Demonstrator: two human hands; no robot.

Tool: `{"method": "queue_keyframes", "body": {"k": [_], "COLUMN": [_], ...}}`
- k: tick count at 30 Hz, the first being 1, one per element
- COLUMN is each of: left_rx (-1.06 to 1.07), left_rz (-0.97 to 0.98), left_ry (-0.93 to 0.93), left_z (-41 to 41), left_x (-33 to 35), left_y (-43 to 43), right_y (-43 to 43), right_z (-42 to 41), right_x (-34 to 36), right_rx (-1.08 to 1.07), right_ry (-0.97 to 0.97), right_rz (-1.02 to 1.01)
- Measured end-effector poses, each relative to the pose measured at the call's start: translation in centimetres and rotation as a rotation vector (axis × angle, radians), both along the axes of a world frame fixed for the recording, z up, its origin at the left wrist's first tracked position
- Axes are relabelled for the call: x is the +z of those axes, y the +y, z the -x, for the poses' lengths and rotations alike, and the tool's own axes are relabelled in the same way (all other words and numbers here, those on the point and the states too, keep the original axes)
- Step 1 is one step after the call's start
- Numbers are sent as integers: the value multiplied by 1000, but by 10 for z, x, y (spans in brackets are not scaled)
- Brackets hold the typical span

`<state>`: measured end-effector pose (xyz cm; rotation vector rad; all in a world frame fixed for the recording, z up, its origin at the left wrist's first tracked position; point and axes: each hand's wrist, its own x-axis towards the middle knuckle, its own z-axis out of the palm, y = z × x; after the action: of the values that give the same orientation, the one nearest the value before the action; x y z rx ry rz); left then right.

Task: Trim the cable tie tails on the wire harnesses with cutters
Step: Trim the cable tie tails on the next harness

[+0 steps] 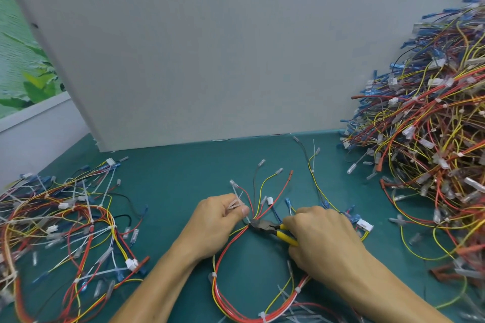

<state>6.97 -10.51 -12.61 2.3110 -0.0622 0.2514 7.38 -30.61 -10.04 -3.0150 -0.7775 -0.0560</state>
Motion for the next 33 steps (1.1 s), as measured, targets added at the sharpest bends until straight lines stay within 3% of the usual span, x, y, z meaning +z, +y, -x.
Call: {"method": "queue_keyframes", "body": {"k": [2,6,9,11,16,20,22,25,28,30,33], "left_rx": [11,106,120,-3,-226,-115,-55,-11,96,177,316], "left_rz": [53,333,356,378,288,85,81,169,492,727,885], "left_ry": [22,44,-42,-55,86,1,-23,-12,-1,-38,-237], "left_z": [-1,-2,1,6,15,13,11,6,-2,-6,-4], "left_x": [-1,2,5,10,10,3,-1,-6,-9,-7,4], "left_y": [1,0,-7,-15,-31,-27,-27,-25,-20,-20,-17], "right_y": [-1,-13,-24,-26,-20,-13,-13,-18,-25,-25,-22], "right_z": [0,-9,-38,-65,-110,-117,-115,-104,-78,-54,-26], "right_x": [2,14,19,18,-3,-9,-7,1,15,23,19], "right_rx": [1,-52,-235,-373,-503,-502,-490,-370,-72,114,290], "right_ry": [25,36,-9,-20,29,35,46,-18,-183,-224,-140], "right_rz": [-26,-119,-164,-212,-254,-280,-318,-483,-673,-703,-645]}}
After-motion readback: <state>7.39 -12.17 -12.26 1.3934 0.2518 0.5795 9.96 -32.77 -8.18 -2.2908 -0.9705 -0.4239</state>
